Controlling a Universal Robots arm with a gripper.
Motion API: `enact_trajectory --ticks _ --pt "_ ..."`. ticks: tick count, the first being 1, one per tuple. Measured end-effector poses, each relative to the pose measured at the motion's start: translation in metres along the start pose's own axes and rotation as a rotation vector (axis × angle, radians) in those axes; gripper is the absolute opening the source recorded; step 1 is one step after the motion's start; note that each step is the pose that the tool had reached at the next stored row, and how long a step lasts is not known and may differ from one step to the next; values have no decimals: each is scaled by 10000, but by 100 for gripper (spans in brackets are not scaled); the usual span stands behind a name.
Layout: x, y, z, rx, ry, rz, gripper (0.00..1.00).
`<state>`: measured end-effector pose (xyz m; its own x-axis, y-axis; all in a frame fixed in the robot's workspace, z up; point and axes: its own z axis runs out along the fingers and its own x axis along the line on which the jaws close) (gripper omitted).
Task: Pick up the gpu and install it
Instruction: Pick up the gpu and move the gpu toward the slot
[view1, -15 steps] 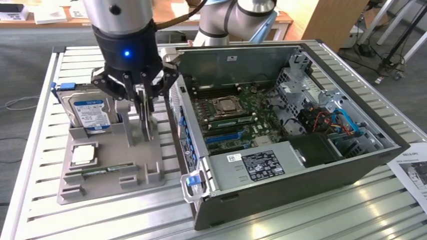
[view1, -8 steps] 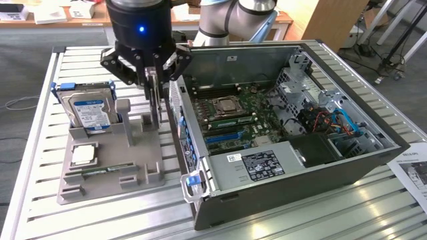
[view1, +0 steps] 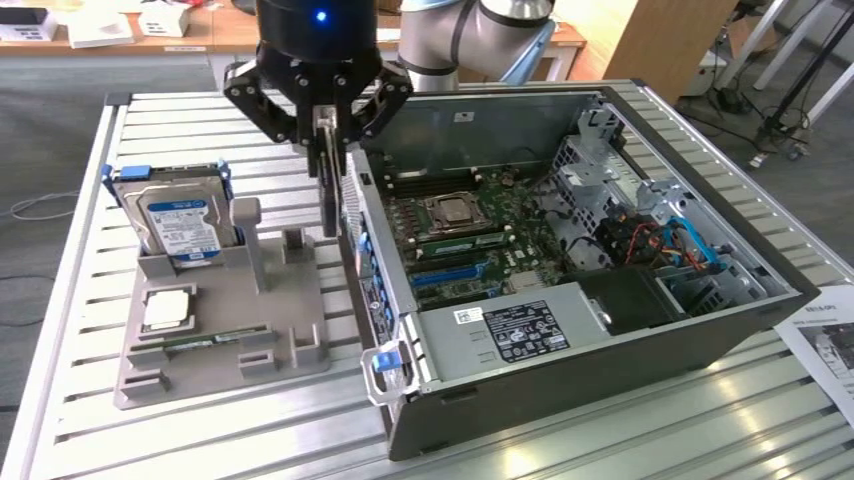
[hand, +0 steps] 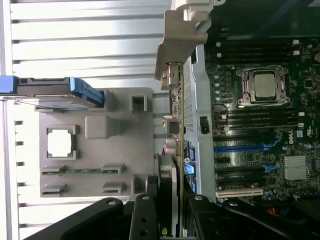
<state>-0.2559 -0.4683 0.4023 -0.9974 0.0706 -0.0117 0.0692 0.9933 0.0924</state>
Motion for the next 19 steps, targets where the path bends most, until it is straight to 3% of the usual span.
enact_trajectory --ticks 6,16,19 --pt "-247 33 -165 3 158 14 28" --pt "-702 68 -192 28 503 46 28" --pt "-839 78 -199 31 543 49 28"
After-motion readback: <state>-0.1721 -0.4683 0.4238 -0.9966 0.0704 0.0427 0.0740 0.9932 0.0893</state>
